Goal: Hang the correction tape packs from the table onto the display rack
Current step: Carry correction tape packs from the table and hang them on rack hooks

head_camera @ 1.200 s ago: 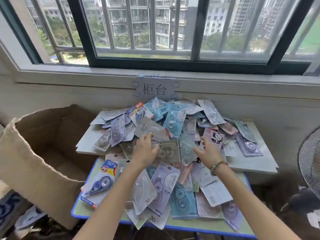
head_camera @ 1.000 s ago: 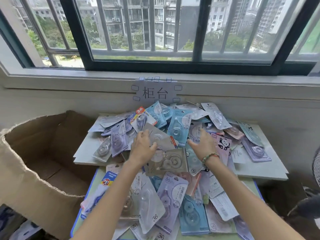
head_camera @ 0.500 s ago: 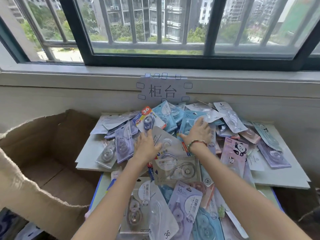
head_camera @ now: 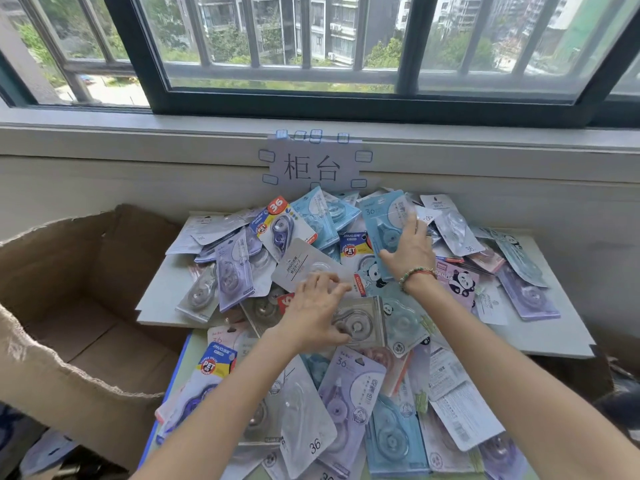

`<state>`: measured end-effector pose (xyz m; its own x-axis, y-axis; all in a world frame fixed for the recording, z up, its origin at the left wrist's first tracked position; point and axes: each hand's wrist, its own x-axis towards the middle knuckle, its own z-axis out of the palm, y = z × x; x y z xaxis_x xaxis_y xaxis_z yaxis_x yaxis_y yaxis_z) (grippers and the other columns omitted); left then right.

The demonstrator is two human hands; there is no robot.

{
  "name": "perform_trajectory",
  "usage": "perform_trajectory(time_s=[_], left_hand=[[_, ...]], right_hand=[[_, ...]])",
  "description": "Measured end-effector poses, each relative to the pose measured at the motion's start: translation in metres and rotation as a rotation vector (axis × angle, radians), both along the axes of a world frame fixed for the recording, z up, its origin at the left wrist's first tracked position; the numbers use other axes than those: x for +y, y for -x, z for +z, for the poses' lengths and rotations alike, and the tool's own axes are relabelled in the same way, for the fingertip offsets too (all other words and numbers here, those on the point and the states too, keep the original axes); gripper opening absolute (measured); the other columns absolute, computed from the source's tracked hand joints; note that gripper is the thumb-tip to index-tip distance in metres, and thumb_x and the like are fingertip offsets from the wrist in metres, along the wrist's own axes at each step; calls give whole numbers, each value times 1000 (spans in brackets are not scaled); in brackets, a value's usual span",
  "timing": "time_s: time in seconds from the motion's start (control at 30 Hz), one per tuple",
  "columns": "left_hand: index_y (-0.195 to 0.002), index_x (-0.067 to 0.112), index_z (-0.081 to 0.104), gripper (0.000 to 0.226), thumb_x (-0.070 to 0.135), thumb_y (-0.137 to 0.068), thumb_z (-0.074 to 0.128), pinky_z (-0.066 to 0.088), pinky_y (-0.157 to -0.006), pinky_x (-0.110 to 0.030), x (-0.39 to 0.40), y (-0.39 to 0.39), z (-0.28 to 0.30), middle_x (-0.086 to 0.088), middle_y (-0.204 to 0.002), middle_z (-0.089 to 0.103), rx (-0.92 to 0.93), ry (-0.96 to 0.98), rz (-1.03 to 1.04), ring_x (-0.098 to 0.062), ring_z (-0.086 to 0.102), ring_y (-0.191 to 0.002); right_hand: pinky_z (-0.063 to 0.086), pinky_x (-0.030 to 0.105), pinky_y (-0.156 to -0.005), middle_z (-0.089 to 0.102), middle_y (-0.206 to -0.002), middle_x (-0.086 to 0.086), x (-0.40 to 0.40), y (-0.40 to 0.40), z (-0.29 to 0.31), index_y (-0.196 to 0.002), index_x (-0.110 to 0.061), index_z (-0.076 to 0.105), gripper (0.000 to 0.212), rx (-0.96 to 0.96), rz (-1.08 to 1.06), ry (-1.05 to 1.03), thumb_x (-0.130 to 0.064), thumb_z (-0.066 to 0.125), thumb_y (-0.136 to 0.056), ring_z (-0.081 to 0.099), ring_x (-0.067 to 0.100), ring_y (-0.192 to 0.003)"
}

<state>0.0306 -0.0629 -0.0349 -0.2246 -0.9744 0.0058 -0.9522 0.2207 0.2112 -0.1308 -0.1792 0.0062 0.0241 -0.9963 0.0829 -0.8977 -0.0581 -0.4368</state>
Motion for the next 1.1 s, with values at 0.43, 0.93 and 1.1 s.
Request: perform_trajectory(time_s=[0.43, 0.93, 1.1], left_hand=[[-148, 17, 27, 84, 50, -82, 65, 35, -96, -34, -10, 26, 19, -3, -128, 48, 58, 157, 35, -23, 50, -116], [-154, 25, 13, 68, 8, -96, 44, 38, -104, -44, -79, -5, 58, -17, -159, -12, 181, -138, 420, -42, 25, -140], [-150, 43, -11, 109, -14, -81, 50, 35, -109, -44, -68, -12, 55, -6, -158, -24, -199, -172, 188, -35, 10, -145]], right_hand=[[42, 42, -97, 30, -140, 15, -8, 17, 0, -147, -5, 19, 85, -33, 18, -29, -30, 68, -83, 39, 33, -124], [43, 43, -96, 32, -135, 18, -15, 25, -7, -137, -11, 31, 64, -1, 14, -119, -36, 62, -86, 39, 34, -122], [44, 42, -93, 33, -133, 17, -16, 26, -7, -134, -12, 33, 62, 0, 17, -123, -38, 63, -86, 41, 33, -120]])
